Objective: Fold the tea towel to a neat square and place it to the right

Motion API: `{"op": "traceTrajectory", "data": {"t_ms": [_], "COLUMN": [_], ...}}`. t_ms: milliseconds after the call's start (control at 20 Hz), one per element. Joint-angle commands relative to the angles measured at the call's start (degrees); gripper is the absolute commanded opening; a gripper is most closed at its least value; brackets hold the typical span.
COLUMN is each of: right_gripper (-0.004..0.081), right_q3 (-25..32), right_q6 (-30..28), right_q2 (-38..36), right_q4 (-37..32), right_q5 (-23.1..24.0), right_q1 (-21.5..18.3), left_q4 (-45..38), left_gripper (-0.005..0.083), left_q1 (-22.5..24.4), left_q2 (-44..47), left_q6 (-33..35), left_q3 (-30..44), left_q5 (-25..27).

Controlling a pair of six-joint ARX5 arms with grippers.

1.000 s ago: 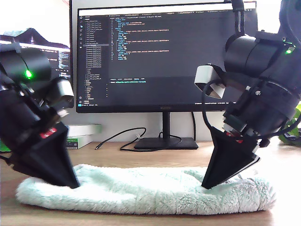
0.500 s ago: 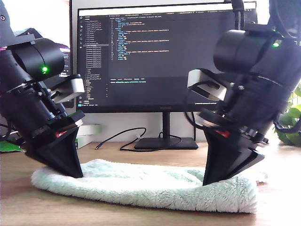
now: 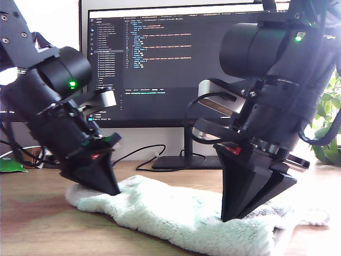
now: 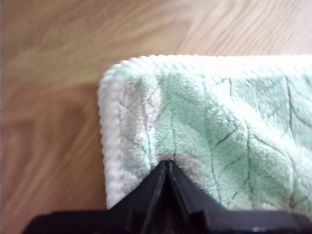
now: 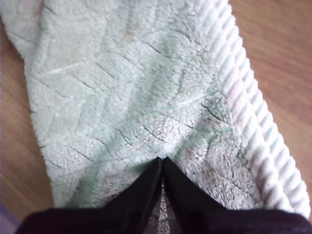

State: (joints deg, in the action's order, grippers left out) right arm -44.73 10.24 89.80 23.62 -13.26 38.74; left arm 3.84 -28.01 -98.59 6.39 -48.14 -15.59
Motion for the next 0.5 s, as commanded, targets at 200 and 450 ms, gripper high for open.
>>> {"op": "traceTrajectory", "data": {"t_ms": [200, 450], "right_gripper": [-0.0011, -0.0011], "right_q3": [4.1, 4.1], "right_q6": [2.3, 3.5], "right_q2": [3.3, 3.3], "right_q4": [4.2, 2.1], "right_q5": [-0.9, -3.2], "right_q1": [3.4, 8.1], "left_q4": [0.6, -1.4], "left_gripper": [-0.0021, -0.0021], "left_q1": [-0.3, -1.5], "left_q2": [-4.2, -4.3], "left_q6": [3.9, 4.7], "left_q3": [-3.9, -4.9], "left_q5": [1.1, 1.0]}}
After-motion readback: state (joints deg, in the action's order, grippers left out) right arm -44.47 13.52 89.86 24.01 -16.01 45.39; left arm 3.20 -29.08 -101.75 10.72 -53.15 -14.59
